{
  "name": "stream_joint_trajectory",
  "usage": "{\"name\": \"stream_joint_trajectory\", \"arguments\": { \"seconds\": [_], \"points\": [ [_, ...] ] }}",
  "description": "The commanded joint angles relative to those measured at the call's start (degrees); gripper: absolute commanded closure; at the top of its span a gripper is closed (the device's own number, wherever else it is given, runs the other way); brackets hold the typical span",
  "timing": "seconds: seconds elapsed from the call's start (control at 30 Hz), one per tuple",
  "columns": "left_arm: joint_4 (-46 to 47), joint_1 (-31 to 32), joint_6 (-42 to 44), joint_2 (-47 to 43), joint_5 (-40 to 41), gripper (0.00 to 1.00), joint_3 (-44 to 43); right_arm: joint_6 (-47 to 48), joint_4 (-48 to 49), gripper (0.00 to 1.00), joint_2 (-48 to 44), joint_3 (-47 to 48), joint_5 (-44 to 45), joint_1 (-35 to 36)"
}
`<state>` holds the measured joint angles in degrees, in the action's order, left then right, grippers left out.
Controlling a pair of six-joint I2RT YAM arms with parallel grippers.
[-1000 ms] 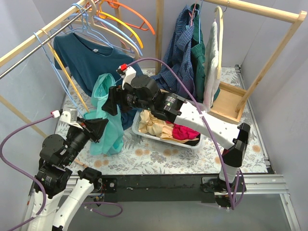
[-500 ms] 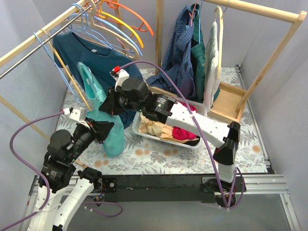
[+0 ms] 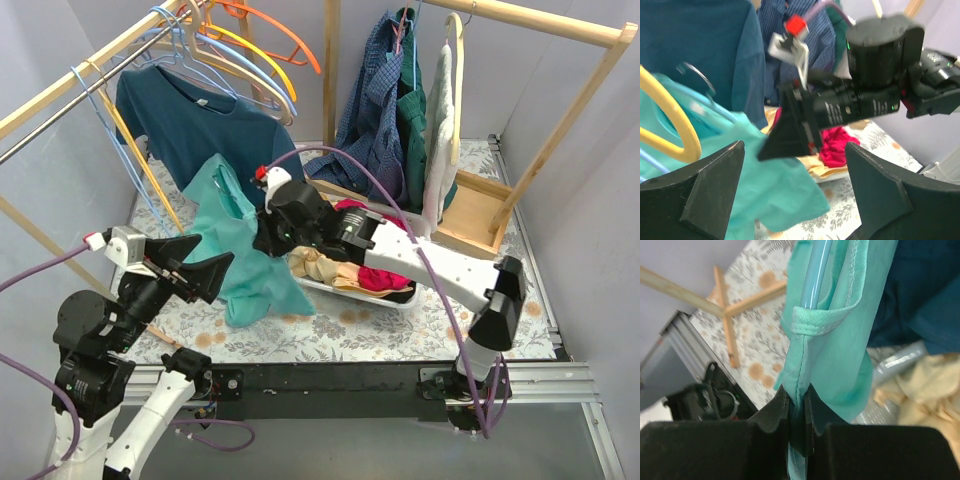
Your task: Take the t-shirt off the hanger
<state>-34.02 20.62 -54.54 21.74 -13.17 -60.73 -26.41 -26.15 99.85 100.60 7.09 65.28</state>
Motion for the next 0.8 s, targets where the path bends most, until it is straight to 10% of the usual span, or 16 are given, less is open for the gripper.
{"name": "stream_joint_trajectory", "arguments": {
  "seconds": [0.0,0.43,0.77],
  "points": [
    [-0.2,-0.1,0.6,2.0,-1.3,0.18,-3.8,7.0,3.4,0.99,-13.5,-6.9,0.5,0.1],
    [2.8,0.5,4.2,7.3,-18.5,0.19,-8.8,16.4,-8.3,0.99,-37.0,-13.1,-18.2,-0.4],
    [0.7,2.7,7.4,12.0,-28.0,0.21,-14.3,12.4,-5.3,0.99,-33.2,-19.2,-35.1,-2.5]
  ]
}}
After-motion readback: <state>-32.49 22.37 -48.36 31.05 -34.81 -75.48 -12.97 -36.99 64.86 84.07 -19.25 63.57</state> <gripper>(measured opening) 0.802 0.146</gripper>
